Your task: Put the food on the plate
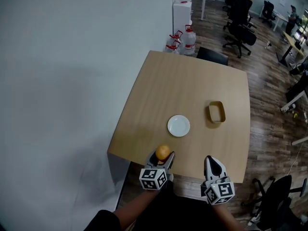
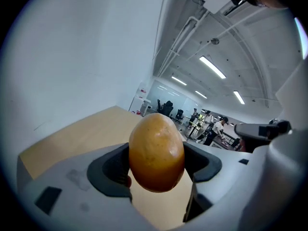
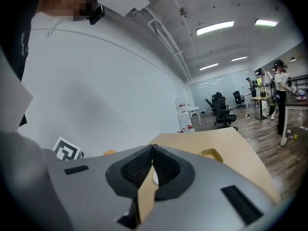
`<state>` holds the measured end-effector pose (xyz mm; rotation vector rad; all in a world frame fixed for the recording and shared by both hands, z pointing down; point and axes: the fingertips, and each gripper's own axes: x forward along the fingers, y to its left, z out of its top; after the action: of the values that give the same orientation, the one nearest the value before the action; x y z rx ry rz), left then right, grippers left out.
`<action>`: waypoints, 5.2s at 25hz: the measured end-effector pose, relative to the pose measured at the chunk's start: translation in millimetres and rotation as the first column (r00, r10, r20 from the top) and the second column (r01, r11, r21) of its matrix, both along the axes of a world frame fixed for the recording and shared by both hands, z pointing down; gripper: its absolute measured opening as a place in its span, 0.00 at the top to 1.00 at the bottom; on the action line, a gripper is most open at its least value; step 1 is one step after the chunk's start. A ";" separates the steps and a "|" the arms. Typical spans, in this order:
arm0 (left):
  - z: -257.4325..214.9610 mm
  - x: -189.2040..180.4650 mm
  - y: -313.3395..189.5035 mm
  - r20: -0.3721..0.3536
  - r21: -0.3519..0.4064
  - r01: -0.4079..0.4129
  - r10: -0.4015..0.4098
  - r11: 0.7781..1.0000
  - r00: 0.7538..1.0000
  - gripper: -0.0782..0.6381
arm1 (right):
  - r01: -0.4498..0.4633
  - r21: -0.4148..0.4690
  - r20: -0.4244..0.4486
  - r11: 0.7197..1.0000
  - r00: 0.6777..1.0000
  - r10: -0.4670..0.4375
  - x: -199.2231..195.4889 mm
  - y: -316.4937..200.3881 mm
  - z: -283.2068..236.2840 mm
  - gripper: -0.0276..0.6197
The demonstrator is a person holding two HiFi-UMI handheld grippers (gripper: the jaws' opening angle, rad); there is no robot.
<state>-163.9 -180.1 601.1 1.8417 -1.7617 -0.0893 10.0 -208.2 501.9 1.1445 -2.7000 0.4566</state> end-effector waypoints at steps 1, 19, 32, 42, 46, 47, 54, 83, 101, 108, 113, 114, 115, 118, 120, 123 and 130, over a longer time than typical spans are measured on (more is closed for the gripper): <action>9.8 -0.3 -9.2 0.006 -0.017 -0.010 0.010 1.000 1.000 0.44 | -0.009 0.000 -0.012 1.000 1.000 0.009 -1.2 -3.9 0.7 0.86; 151.0 -13.5 -140.3 -0.028 -0.275 -0.089 0.085 0.957 0.996 0.44 | -0.171 -0.038 -0.087 0.984 0.982 0.168 -24.5 -54.2 24.3 0.86; 209.3 -19.0 -195.4 0.102 -0.359 -0.182 0.232 0.915 0.967 0.44 | -0.202 -0.010 -0.160 0.979 0.967 0.198 -12.0 -57.5 29.0 0.86; 234.6 1.2 -205.5 0.108 -0.457 -0.333 0.423 0.825 0.900 0.44 | -0.252 -0.039 -0.221 0.967 0.946 0.237 9.4 -40.3 47.7 0.86; 236.8 1.8 -203.9 0.099 -0.464 -0.354 0.445 0.812 0.890 0.44 | -0.266 -0.030 -0.228 0.963 0.940 0.252 10.4 -38.2 45.2 0.86; 235.5 1.9 -204.0 0.091 -0.461 -0.362 0.449 0.810 0.889 0.44 | -0.269 -0.028 -0.228 0.963 0.940 0.255 10.2 -37.2 44.2 0.86; 229.1 2.2 -206.7 0.106 -0.447 -0.380 0.469 0.810 0.877 0.44 | -0.292 -0.013 -0.253 0.956 0.926 0.280 22.4 -32.9 41.6 0.86; 186.9 -14.1 -203.5 0.064 -0.318 -0.415 0.456 0.852 0.888 0.43 | -0.255 -0.038 -0.238 0.966 0.941 0.239 17.6 -34.5 52.1 0.86; 145.7 -23.3 -173.9 0.061 -0.256 -0.352 0.378 0.900 0.924 0.43 | -0.210 0.000 -0.164 0.978 0.964 0.207 1.9 -45.1 37.1 0.86; 56.6 -19.6 -141.2 0.073 -0.087 -0.275 0.282 0.957 0.957 0.43 | -0.227 0.017 -0.136 0.974 0.964 0.227 10.3 -48.4 30.3 0.86; -14.4 -8.0 -107.1 0.068 0.022 -0.239 0.237 0.971 0.969 0.43 | -0.236 0.021 -0.138 0.971 0.962 0.237 19.7 -50.4 23.6 0.86; -25.7 -4.8 -102.5 0.084 0.040 -0.247 0.243 0.968 0.966 0.43 | -0.233 0.029 -0.133 0.972 0.963 0.235 19.6 -51.5 20.1 0.86; -37.3 -0.7 -98.1 0.116 0.063 -0.261 0.252 0.963 0.961 0.43 | -0.226 0.037 -0.123 0.973 0.966 0.229 18.9 -52.0 16.3 0.86; -77.5 11.8 -81.0 0.231 0.158 -0.293 0.253 0.943 0.939 0.43 | -0.179 0.061 -0.056 0.982 0.982 0.183 11.7 -46.9 -0.1 0.86; -98.3 18.1 -68.5 0.211 0.204 -0.283 0.241 0.937 0.947 0.43 | -0.148 0.096 -0.037 0.984 0.988 0.152 5.9 -40.4 -11.7 0.86; -116.9 22.1 -54.4 0.161 0.244 -0.239 0.204 0.940 0.966 0.43 | -0.118 0.137 -0.055 0.984 0.990 0.127 0.0 -34.1 -22.0 0.86; -148.5 43.1 -17.8 0.237 0.302 -0.249 0.180 0.920 0.955 0.54 | -0.089 0.149 -0.039 0.985 0.995 0.096 -0.6 -18.4 -41.8 0.86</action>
<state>-120.8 -197.8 452.6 2.3527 -1.7467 -0.1170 9.4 -226.6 460.1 1.3067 -2.6872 0.2444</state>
